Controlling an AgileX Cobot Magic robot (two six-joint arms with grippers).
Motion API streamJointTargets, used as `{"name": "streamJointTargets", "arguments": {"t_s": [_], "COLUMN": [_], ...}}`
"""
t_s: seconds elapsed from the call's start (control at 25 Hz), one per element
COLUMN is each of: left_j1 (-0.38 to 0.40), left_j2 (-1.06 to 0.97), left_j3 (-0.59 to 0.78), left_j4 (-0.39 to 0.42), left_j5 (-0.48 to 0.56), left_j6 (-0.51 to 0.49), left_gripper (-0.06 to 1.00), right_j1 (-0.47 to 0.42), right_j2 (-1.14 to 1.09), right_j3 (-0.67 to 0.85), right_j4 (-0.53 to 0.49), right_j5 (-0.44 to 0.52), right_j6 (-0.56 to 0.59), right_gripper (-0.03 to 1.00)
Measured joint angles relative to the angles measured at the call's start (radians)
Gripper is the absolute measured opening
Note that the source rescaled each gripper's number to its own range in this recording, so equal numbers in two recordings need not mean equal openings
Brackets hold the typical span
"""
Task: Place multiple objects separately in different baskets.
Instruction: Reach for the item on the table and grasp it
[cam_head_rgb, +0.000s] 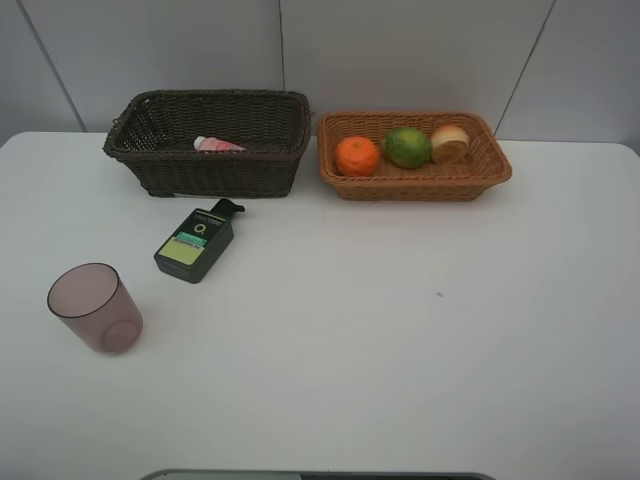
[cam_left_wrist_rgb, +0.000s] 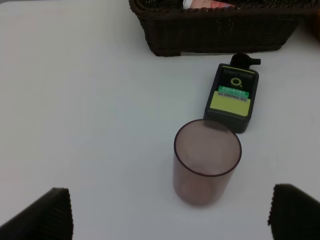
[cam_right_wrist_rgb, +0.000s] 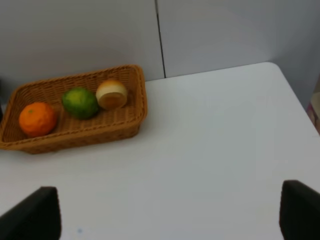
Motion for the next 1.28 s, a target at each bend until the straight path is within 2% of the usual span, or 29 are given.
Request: {"name": "streamJointTargets", "arguments": {"t_s": [0.2,0.48,0.84,1.28], "left_j1": [0.000,0.000,0.000,0.000], "left_j2": [0.000,0.000,0.000,0.000], "left_j3": [0.000,0.000,0.000,0.000], "left_j4": [0.000,0.000,0.000,0.000], "left_j5": [0.000,0.000,0.000,0.000], "left_j6": [0.000,0.000,0.000,0.000], "left_gripper": [1.00,1.00,1.00,1.00], "right_j1": [0.000,0.001,0.001,0.000], "right_j2": [-0.114,-0.122,-0.122,-0.123], "right_j3": [0.085,0.262,0.326,0.326], "right_j4": [0.030,0.086,0.120,0.102], "right_j5": [-0.029,-0.191,-0.167,-0.167], "right_j6": [0.000,-0.001,-0.169,-0.148], "right_gripper": [0.93,0.93,0.93,0.93]}}
